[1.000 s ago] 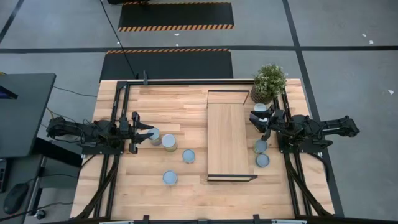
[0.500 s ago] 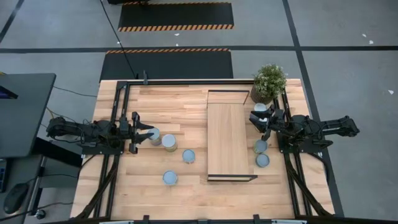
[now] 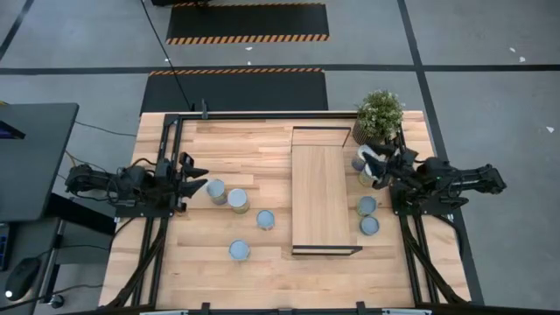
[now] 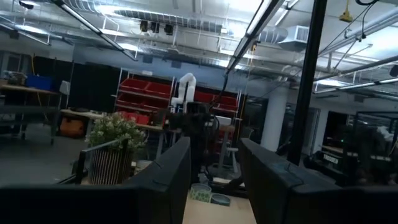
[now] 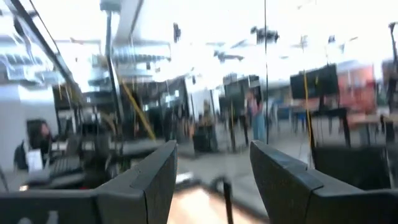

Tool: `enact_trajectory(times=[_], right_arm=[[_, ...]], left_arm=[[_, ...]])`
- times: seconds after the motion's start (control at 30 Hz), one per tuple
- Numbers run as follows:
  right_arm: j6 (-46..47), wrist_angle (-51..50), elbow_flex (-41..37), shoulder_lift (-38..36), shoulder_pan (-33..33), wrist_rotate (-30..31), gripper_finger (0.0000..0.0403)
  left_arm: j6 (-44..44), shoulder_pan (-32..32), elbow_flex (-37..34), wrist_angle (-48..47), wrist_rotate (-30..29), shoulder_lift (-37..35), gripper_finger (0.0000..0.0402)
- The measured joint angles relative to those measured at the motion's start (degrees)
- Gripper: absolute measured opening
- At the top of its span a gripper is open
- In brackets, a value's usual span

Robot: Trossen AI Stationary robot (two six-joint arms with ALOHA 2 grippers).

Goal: Pick and place cans onto a shelf
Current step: Put the canned carrots on the shelf

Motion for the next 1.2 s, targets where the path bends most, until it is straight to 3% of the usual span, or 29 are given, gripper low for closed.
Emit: enact_trajectory(times=[0.23,0.37,0.47,0.63,0.93,1.2], right_arm=[[0.67,0.74,1.77,0.14,-0.70,-0.13,0.0210],[4.68,-5.54,5.72,2.37,-1.83,-2.43,0.0210],[7.08,-12.20,10.40,6.94,-2.82,-4.29,0.0210],[6.03,-18.83,17.64,15.83,-4.76,-0.66,0.0209],[5.60,-19.81,19.65,24.65,-5.62,-2.28,0.0209],[16.31,-42.01,30.41,33.81,-5.62,1.45,0.0209]], left_arm=[[-5.75,-0.02,0.00,0.17,-0.24,0.84,0.0142],[-6.51,-0.02,0.00,1.45,0.14,3.65,0.0142],[-6.31,-0.02,0.02,5.63,0.15,7.80,0.0142],[-6.68,-0.02,0.00,10.33,0.17,16.35,0.0142],[-3.81,0.00,0.00,23.24,2.01,29.95,0.0142],[-0.38,-0.02,0.00,31.13,2.16,35.71,0.0142]])
